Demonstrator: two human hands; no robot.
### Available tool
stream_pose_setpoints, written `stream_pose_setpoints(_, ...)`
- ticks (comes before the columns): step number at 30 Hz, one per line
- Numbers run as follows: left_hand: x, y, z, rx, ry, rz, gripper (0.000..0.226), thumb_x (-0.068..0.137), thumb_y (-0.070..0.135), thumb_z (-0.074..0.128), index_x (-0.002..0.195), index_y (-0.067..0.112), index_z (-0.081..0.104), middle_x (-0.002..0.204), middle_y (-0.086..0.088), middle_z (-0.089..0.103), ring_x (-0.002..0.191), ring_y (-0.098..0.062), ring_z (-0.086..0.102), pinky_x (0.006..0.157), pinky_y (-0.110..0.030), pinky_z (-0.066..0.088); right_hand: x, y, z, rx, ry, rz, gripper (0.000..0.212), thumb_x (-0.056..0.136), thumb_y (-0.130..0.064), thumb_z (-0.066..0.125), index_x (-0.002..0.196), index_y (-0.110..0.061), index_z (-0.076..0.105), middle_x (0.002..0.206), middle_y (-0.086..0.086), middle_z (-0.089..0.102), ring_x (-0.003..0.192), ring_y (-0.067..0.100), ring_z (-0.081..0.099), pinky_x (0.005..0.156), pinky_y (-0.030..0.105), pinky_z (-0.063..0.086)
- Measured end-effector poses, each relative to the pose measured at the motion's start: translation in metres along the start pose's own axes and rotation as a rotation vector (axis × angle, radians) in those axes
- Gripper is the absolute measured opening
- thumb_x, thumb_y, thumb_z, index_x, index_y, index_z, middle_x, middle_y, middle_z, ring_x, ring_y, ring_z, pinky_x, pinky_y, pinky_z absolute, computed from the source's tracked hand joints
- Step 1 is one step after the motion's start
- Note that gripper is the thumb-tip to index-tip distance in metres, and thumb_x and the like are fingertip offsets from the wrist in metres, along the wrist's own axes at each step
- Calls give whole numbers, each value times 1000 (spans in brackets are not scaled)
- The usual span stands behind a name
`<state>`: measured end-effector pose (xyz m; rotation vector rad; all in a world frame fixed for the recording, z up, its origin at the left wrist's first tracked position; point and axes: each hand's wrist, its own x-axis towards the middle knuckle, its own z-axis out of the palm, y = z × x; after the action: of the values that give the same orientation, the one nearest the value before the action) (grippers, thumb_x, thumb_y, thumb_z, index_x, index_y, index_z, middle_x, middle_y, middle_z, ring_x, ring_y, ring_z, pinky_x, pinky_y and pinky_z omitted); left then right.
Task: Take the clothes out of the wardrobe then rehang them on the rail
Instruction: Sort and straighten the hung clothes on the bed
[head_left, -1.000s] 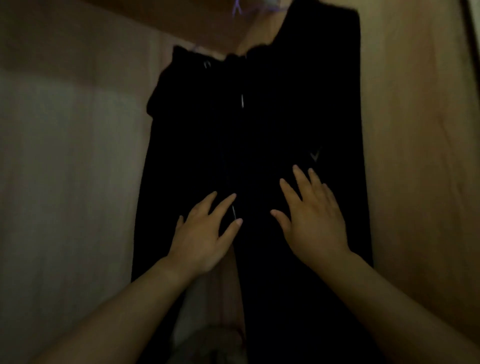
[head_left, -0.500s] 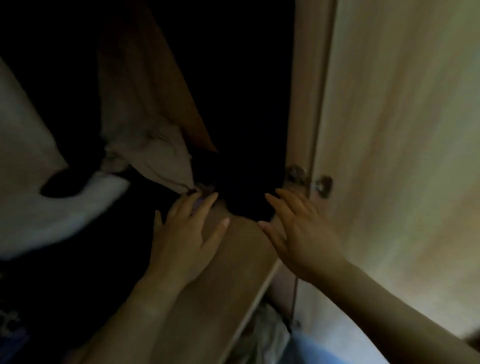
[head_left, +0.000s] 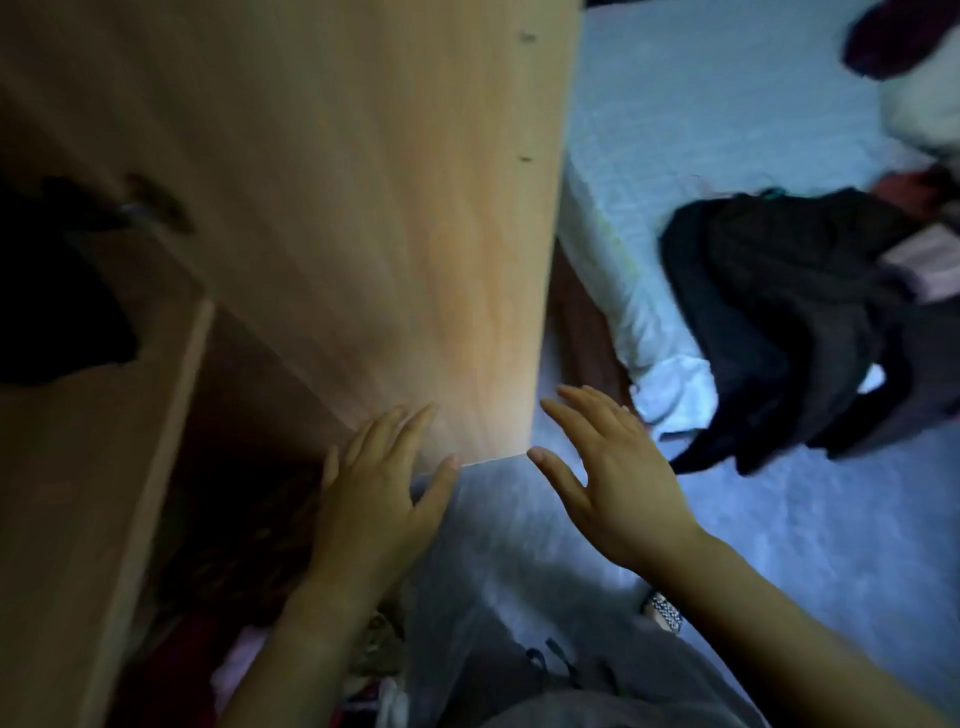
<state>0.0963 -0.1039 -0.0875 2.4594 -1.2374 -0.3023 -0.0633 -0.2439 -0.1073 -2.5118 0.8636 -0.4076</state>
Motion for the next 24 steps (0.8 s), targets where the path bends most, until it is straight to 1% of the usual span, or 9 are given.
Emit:
stream_pose_setpoints(3,36,59,33,19,-54,149,67,81,60,27,134,26,48,137,-2,50,126,-25,44,104,-43,28,-21,67,-30,-30,62,152,60,91,-58,30,127,-16,55,134,5,53,127,27,46,102,48,40)
stream_pose_setpoints(6,71,128,75,-16,-119,261,67,82,63,27,135,26,47,135,-3,52,124,-26,47,103,-48,36,-40,132,-64,-46,138,269,62,89,-58,32,126,-15,57,133,6,54,126,28,47,100,49,41)
stream_pose_setpoints(9,103,221,134,-69,-176,401,62,84,61,31,133,27,48,133,-1,53,122,-23,49,95,-52,42,-56,216,-109,-51,179,393,62,89,-56,32,128,-15,56,136,4,52,128,27,44,103,47,38)
stream_pose_setpoints(12,130,315,192,-102,-231,492,63,84,61,30,133,27,49,132,0,54,123,-22,49,96,-54,41,-63,299,-155,-141,205,435,60,90,-54,33,127,-13,57,133,8,53,125,30,48,101,46,41)
stream_pose_setpoints(14,149,371,226,-99,-280,543,65,84,62,26,135,27,46,134,0,52,125,-22,47,97,-55,39,-64,348,-185,-168,211,454,61,90,-54,33,126,-11,57,132,10,54,124,31,48,99,50,43)
stream_pose_setpoints(17,183,438,256,-90,-317,562,67,84,64,22,136,28,43,136,3,50,128,-19,44,100,-56,37,-52,406,-224,-185,227,465,59,89,-52,35,123,-9,58,130,11,55,122,32,50,95,53,45)
stream_pose_setpoints(19,209,468,269,-68,-312,553,64,85,63,22,137,29,42,136,4,49,128,-17,43,102,-55,36,-34,442,-240,-178,219,464,58,89,-52,36,123,-10,59,129,11,56,121,32,51,95,53,45)
stream_pose_setpoints(24,290,494,301,-11,-279,477,68,84,63,19,136,27,44,135,4,50,125,-17,46,102,-51,37,51,530,-247,-124,141,364,61,90,-54,35,126,-10,57,131,11,54,122,31,50,97,51,44)
